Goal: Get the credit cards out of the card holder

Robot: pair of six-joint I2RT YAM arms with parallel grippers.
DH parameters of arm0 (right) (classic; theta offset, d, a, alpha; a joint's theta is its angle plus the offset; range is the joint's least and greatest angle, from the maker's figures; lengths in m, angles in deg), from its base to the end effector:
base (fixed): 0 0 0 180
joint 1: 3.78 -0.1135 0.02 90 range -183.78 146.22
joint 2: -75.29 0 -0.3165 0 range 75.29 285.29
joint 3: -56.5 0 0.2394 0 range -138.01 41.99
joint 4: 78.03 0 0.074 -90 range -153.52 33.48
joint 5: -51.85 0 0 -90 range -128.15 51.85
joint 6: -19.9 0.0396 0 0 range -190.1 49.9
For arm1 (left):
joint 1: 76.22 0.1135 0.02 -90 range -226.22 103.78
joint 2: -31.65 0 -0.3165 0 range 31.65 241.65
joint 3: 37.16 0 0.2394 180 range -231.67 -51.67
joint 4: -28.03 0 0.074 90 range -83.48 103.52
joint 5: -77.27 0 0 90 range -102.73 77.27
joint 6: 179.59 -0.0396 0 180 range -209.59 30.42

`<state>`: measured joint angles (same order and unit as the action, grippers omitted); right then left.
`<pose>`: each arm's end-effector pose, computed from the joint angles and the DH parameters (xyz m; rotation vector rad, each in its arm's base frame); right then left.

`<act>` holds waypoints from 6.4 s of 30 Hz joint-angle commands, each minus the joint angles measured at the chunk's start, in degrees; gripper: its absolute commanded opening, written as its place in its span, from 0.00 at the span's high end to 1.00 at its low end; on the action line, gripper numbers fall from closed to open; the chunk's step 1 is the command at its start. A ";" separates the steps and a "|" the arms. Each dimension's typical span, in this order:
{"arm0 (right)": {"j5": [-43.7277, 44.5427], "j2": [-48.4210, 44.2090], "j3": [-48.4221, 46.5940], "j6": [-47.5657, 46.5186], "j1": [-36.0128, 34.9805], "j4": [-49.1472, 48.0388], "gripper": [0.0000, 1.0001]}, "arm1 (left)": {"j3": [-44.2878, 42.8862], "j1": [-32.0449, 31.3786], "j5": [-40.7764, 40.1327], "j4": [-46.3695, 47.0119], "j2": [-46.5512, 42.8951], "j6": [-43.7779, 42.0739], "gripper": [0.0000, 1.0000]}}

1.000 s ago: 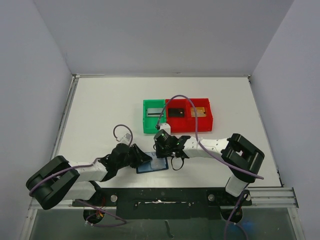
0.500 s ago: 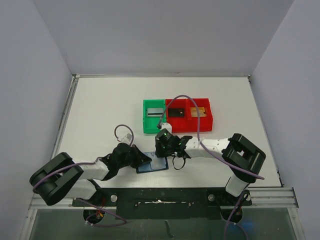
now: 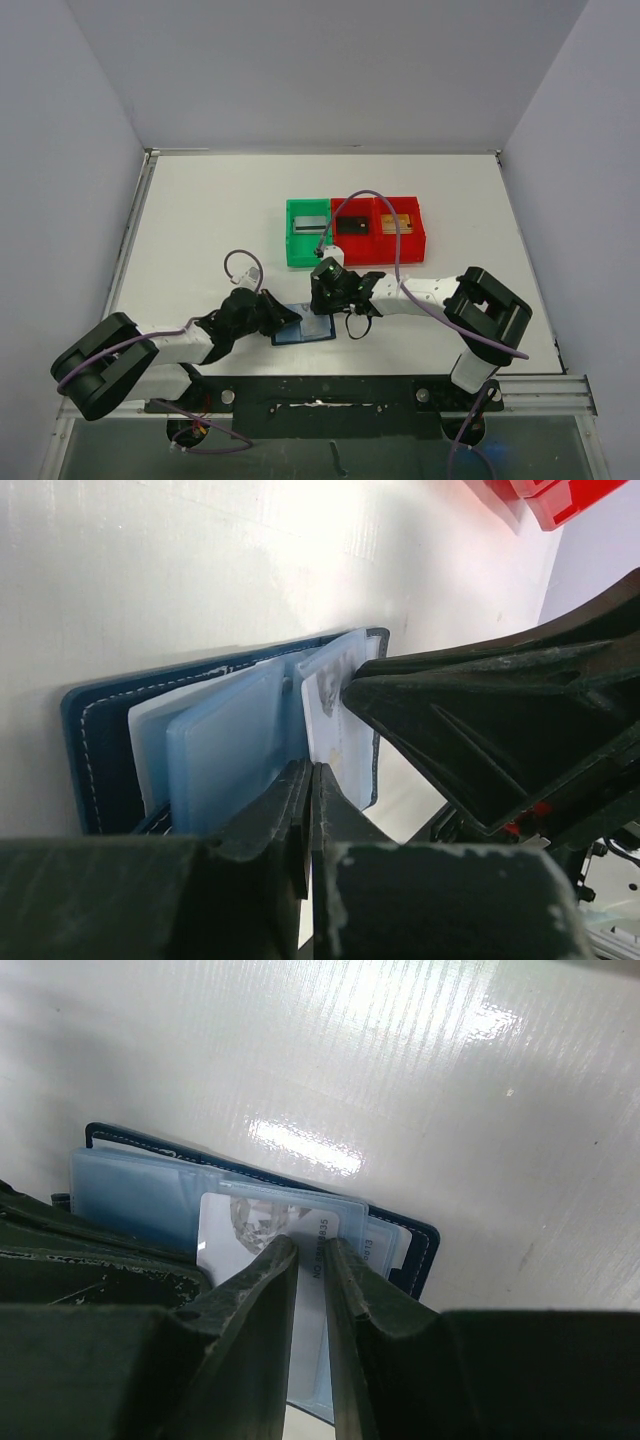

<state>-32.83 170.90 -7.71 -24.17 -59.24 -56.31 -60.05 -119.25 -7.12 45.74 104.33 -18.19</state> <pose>0.1864 0.2643 0.2130 -0.1759 2.5957 0.5946 0.1263 -0.1232 0.1726 -0.5271 2.3521 -1.1849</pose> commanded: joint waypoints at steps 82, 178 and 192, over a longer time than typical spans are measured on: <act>-12.99 -12.45 12.72 11.08 2.77 -18.00 0.69 | 6.24 5.73 -1.95 -12.34 -25.60 -4.22 1.00; -41.71 -14.89 15.48 14.64 13.31 -60.97 0.92 | 0.03 20.09 31.30 19.77 -23.21 2.82 1.00; -24.99 -24.39 10.18 -6.80 16.72 -28.77 1.00 | -17.42 21.26 18.49 -33.30 -31.11 -20.54 0.30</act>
<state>-68.93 150.81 8.82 -17.09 -42.76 -100.62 -67.22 -98.79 19.81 34.42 74.85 -26.54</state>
